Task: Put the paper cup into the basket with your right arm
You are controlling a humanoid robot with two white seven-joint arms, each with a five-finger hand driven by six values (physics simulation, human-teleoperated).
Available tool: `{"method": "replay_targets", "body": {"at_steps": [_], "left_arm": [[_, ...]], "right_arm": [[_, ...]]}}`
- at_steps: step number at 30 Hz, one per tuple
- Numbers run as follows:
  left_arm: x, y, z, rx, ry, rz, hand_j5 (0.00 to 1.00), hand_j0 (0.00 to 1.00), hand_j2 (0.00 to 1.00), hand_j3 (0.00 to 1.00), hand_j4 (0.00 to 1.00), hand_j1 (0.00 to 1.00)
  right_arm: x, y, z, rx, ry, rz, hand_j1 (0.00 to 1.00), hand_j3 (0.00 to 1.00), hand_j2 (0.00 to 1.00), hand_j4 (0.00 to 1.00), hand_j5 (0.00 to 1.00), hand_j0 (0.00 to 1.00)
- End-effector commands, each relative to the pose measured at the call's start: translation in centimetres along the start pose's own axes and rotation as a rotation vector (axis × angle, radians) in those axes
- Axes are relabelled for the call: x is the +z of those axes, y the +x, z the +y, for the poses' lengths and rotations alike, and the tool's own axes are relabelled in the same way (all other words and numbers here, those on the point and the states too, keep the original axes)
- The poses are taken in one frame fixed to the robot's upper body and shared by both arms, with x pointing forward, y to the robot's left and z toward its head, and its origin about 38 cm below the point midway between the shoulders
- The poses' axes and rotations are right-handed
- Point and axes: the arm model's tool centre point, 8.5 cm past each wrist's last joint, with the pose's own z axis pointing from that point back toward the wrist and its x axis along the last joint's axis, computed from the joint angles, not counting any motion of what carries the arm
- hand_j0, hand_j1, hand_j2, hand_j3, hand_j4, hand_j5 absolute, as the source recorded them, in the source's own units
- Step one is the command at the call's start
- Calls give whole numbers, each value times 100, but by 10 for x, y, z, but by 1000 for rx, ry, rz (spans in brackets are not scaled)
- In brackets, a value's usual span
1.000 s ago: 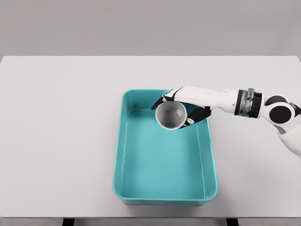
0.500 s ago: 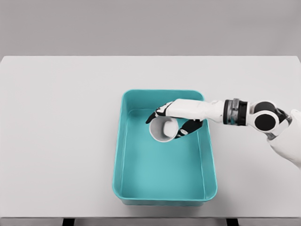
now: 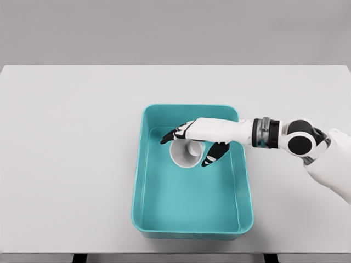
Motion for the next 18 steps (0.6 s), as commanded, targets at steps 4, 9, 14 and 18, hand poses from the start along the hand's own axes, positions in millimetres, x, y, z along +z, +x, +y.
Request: {"method": "replay_targets", "body": {"at_steps": [4, 9, 14, 18], "left_arm": [[0, 0, 0, 1, 0, -1, 100, 100, 100, 100, 100, 100], [0, 1, 0, 1, 0, -2, 100, 100, 100, 100, 100, 100], [0, 1, 0, 1, 0, -2, 100, 100, 100, 100, 100, 100], [0, 0, 0, 1, 0, -1, 100, 100, 100, 100, 100, 100]], "right_arm": [[3, 10, -4, 86, 18, -7, 100, 100, 100, 100, 100, 100], [24, 21, -44, 138, -112, -10, 100, 100, 100, 100, 100, 100], [46, 22, -67, 134, -207, -7, 100, 100, 100, 100, 100, 100], [83, 15, -75, 95, -326, -6, 100, 100, 100, 100, 100, 100]]}}
